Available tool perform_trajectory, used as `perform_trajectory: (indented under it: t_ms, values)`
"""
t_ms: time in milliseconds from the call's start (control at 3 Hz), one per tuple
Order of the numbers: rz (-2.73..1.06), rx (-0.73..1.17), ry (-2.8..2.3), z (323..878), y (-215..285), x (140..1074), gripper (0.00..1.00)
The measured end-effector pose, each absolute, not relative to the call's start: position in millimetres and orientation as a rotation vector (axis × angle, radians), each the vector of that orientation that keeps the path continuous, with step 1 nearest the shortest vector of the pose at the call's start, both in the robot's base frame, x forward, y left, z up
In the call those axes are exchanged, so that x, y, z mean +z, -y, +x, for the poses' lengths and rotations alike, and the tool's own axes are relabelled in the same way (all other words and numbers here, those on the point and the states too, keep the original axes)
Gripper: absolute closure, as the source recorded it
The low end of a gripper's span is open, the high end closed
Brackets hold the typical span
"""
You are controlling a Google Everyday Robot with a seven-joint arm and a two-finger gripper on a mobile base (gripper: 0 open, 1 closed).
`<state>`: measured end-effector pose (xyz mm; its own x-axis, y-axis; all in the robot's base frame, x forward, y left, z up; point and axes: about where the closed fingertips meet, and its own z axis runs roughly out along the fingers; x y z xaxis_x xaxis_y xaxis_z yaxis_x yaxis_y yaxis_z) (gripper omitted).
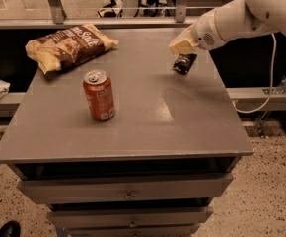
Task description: Move rxbar chocolate near coke can
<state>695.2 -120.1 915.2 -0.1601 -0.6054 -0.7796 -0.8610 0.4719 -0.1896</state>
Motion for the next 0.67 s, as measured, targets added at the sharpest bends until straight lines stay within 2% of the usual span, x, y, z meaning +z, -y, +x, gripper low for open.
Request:
perform_trajectory:
  t_ms: [667]
  values:
    - [-1.106, 0.335, -1.855, 706.9, 165.9, 893.8, 0.14]
